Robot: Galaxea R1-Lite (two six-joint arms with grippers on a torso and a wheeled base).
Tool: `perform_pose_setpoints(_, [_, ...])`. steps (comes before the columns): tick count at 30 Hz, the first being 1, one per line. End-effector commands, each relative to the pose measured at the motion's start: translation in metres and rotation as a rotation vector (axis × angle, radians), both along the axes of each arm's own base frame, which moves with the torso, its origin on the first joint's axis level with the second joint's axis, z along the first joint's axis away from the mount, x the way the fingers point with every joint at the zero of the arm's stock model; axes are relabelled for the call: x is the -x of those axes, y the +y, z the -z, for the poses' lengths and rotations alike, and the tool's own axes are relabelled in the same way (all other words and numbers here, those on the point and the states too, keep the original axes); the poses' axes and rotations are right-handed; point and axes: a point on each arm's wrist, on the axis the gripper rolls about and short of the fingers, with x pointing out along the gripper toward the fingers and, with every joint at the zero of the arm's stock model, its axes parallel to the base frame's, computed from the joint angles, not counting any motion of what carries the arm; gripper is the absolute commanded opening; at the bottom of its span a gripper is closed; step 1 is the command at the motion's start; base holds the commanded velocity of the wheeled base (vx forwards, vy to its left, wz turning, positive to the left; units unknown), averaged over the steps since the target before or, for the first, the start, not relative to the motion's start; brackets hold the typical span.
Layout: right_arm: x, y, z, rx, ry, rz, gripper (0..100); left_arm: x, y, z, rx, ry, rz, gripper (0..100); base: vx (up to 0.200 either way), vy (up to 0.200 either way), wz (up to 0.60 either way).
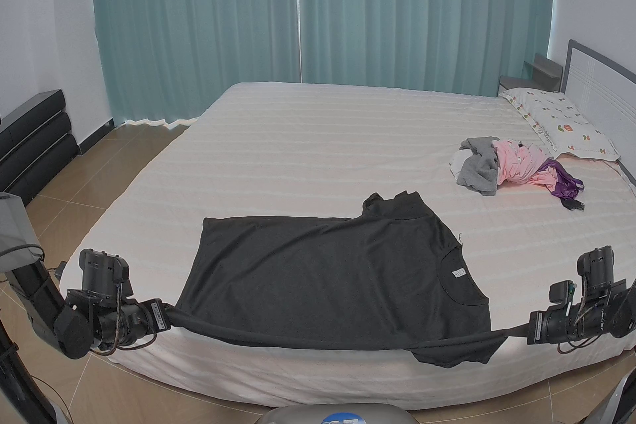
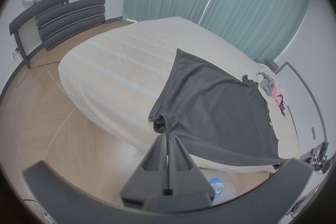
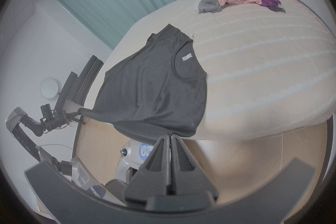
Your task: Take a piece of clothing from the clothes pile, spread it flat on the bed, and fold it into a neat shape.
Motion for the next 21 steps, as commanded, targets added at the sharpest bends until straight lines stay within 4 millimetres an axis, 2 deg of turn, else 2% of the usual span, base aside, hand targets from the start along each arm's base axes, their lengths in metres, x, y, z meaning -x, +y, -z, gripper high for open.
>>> perform_pose_setpoints(1, [-0.032, -0.001, 0.003, -0.021, -0.006, 0.026, 0, -0.026, -0.002, -0.013, 0.014, -0.016, -0.018, 0, 0.0, 0.0, 0.0])
perform_pose_setpoints(8, [-0.05, 0.001, -0.008, -0.041, -0.056, 0.047, 0, -0.044, -0.003, -0.023, 0.034, 0.002, -0.043, 0, 0.0, 0.0, 0.0])
perform_pose_setpoints(15, [-0.052, 0.001, -0.005, -0.041, -0.051, 0.047, 0, -0.047, -0.004, -0.023, 0.036, -0.004, -0.042, 0, 0.0, 0.0, 0.0])
perform_pose_setpoints(21, [-0.072, -0.001, 0.003, -0.041, -0.039, 0.056, 0, -0.062, -0.005, -0.019, 0.039, -0.01, -0.046, 0, 0.0, 0.0, 0.0])
